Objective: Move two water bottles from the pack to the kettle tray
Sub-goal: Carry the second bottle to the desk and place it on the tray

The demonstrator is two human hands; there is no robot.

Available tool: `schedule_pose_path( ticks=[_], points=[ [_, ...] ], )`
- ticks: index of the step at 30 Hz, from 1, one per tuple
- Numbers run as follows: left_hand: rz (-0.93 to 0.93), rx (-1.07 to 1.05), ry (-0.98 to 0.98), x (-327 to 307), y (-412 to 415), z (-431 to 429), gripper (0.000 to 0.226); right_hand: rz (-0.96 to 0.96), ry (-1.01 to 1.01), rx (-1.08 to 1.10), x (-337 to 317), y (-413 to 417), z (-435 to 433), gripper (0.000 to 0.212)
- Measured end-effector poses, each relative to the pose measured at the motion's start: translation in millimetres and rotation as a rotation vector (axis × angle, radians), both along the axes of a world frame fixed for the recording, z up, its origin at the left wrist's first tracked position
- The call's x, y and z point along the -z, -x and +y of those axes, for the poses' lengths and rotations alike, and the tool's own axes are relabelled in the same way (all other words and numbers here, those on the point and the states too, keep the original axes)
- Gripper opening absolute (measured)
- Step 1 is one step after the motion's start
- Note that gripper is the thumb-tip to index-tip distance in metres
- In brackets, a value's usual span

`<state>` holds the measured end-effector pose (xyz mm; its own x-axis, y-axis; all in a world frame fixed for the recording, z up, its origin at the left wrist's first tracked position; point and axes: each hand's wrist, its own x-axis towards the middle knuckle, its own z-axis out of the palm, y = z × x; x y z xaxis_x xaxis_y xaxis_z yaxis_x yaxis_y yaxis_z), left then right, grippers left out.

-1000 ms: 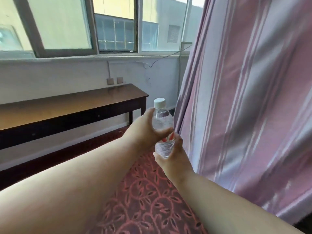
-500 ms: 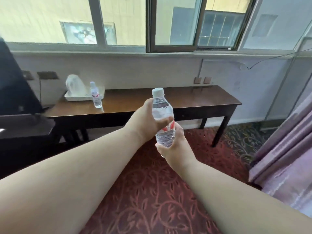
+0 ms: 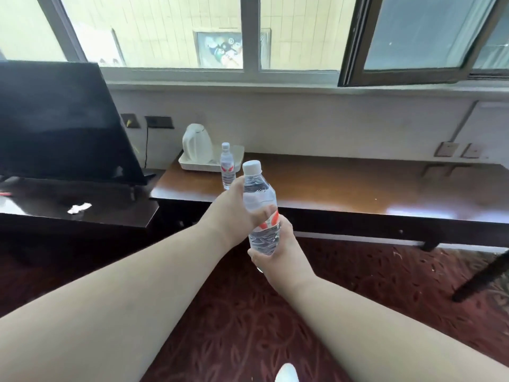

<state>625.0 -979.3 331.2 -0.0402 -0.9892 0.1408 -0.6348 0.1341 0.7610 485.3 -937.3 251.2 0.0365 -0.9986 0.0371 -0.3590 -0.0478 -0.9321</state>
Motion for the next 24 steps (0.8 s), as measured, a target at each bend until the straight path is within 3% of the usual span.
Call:
schedule_pose_path(
  ticks=[7, 13, 24],
  points=[
    [0.010, -0.153, 0.043, -30, -40, -153, 0.061, -0.032, 0.028, -0.168, -27, -46, -164, 0.070],
    [0.040, -0.299, -0.003, -27, -97, -252, 0.087, -0.053, 0.036, -0.243, -35, -108, -280, 0.077],
    [0.037, -0.111, 0.011, -36, -217, -491, 0.082, 0.022, -0.065, -0.191, -43, -227, -501, 0.081]
  ],
)
